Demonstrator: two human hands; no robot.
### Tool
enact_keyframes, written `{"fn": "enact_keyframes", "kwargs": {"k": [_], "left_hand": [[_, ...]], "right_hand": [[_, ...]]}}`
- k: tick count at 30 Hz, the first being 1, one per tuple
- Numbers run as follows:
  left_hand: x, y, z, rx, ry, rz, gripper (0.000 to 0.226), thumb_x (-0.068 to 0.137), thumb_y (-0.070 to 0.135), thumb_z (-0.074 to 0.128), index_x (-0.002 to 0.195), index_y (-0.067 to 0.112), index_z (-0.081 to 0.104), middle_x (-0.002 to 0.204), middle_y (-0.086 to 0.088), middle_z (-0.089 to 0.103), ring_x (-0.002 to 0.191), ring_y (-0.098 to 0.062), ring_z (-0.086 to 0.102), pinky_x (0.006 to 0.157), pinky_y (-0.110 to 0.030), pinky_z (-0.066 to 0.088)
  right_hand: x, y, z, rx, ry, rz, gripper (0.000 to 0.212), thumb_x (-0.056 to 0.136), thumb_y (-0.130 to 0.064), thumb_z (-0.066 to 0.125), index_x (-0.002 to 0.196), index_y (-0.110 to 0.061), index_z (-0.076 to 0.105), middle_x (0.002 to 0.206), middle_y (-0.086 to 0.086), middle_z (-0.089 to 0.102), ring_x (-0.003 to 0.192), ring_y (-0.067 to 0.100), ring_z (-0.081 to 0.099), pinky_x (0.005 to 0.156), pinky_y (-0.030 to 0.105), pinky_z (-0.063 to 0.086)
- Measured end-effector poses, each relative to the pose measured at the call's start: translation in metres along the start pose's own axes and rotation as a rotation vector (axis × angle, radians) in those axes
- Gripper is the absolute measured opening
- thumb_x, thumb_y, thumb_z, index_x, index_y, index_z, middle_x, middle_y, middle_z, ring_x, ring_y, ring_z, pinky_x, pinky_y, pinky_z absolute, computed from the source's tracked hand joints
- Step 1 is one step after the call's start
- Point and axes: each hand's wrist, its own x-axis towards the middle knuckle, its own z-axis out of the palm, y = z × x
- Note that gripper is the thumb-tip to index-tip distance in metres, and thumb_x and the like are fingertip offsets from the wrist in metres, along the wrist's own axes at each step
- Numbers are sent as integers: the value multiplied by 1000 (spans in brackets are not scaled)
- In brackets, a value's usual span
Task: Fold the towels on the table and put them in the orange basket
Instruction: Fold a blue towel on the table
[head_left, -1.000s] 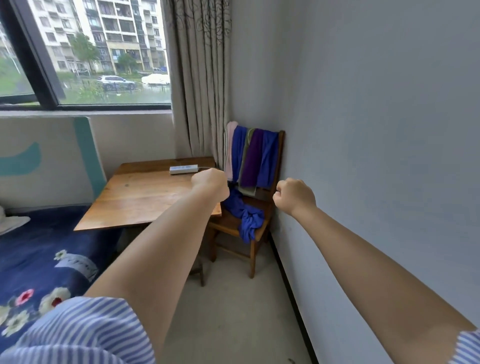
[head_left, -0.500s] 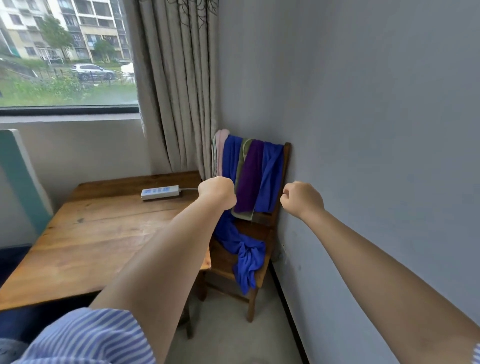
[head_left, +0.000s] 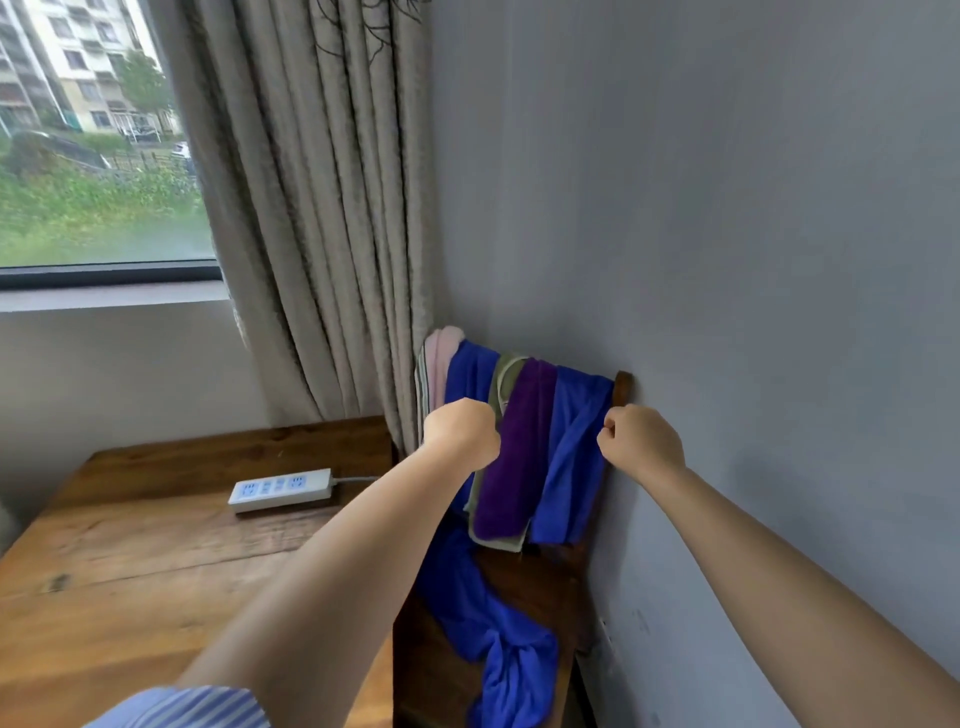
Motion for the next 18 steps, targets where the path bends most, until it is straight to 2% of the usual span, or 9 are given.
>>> {"fn": "enact_keyframes", "kwargs": {"k": [3, 5, 8, 10, 12, 13, 14, 16, 18], "left_hand": [[44, 4, 6, -73, -15, 14, 26, 92, 12, 38, 69, 8, 49, 61, 3, 39, 64, -18, 46, 44, -24, 26], [77, 10, 13, -125, -22, 49, 27, 93, 15, 37, 68, 9, 47, 61, 3, 38, 62, -17, 44, 44, -24, 25], [123, 15, 27, -205, -57, 97, 36, 96, 20, 36, 60, 12, 38, 60, 5, 37, 65, -17, 45, 43, -24, 24], [153, 19, 39, -274, -85, 120, 34, 96, 22, 37, 64, 12, 43, 60, 6, 38, 72, -18, 48, 44, -24, 26], [175, 21, 47, -335, -114, 141, 32, 96, 23, 38, 72, 9, 54, 63, 4, 45, 75, -20, 51, 49, -24, 33], [188, 22, 53, -360, -134, 156, 32, 96, 23, 38, 81, 5, 60, 70, 0, 54, 79, -23, 55, 55, -25, 36], [198, 24, 57, -382, -149, 163, 32, 96, 23, 39, 90, 2, 62, 82, -6, 62, 86, -25, 59, 61, -27, 37], [215, 27, 68, -424, -155, 177, 31, 96, 24, 40, 96, 2, 63, 97, -9, 66, 94, -24, 60, 66, -27, 38], [229, 31, 80, -444, -149, 207, 29, 95, 24, 42, 80, 10, 62, 80, -1, 63, 86, -21, 58, 67, -27, 39]], "right_hand": [[35, 9, 17, 45, 0, 69, 28, 89, -12, 45, 62, -8, 42, 67, 5, 47, 71, 23, 48, 53, 23, 30], [58, 15, 28, 66, 4, 124, 39, 88, -12, 46, 53, -14, 30, 57, -1, 36, 67, 21, 44, 45, 22, 22], [87, 24, 39, 62, 21, 193, 42, 88, -10, 47, 51, -17, 28, 57, -2, 37, 66, 20, 45, 43, 22, 20], [109, 30, 48, 52, 9, 226, 40, 88, -11, 46, 53, -19, 30, 67, 4, 48, 69, 20, 48, 47, 23, 24], [124, 32, 54, 48, -15, 253, 25, 90, -14, 47, 65, -16, 50, 86, 13, 60, 79, 24, 56, 57, 24, 34], [132, 33, 59, 54, -12, 264, 15, 90, -17, 48, 83, -11, 60, 97, 14, 62, 88, 26, 58, 63, 25, 39], [139, 33, 64, 55, -16, 283, 20, 90, -19, 50, 101, -6, 61, 106, 13, 61, 95, 26, 58, 69, 28, 43], [151, 34, 75, 62, -27, 320, 30, 89, -21, 53, 114, -3, 56, 114, 12, 58, 100, 26, 57, 76, 30, 46], [159, 38, 85, 76, -25, 369, 30, 88, -19, 56, 113, -2, 56, 113, 12, 58, 98, 26, 58, 75, 29, 46]]}}
